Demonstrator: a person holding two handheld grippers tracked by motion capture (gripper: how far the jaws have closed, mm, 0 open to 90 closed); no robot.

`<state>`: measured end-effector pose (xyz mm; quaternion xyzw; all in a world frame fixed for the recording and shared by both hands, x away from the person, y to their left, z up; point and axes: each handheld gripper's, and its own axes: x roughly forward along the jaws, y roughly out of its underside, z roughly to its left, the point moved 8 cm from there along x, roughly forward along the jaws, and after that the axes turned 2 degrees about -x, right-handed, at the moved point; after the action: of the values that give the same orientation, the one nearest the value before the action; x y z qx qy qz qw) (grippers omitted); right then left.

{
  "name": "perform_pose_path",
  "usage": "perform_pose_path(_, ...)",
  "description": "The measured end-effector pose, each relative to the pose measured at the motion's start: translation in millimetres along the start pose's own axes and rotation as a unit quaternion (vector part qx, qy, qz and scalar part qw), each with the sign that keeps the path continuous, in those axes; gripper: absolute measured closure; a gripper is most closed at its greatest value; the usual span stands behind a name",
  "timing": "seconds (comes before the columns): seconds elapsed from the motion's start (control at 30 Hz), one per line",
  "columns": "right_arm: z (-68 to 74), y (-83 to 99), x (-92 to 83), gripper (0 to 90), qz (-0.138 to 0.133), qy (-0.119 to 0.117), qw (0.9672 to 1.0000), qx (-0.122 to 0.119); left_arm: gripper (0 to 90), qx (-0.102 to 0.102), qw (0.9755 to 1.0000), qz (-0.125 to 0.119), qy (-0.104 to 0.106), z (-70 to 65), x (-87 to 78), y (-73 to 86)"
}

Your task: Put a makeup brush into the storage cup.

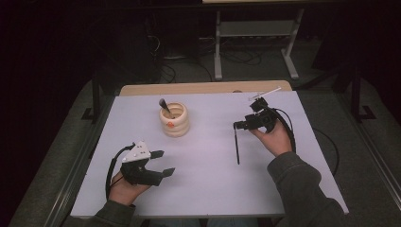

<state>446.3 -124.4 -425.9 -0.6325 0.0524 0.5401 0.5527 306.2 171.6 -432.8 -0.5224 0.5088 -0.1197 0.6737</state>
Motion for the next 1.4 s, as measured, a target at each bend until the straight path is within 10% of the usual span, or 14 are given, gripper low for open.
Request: perform_pose_path(1.4, -1.0, 26.0, 47.8, 57.9, 0.072, 0.005, 0.9969, 0.032, 25.6, -0.001, 1.0, -0.004, -0.001, 1.7, -2.0, -0.8)
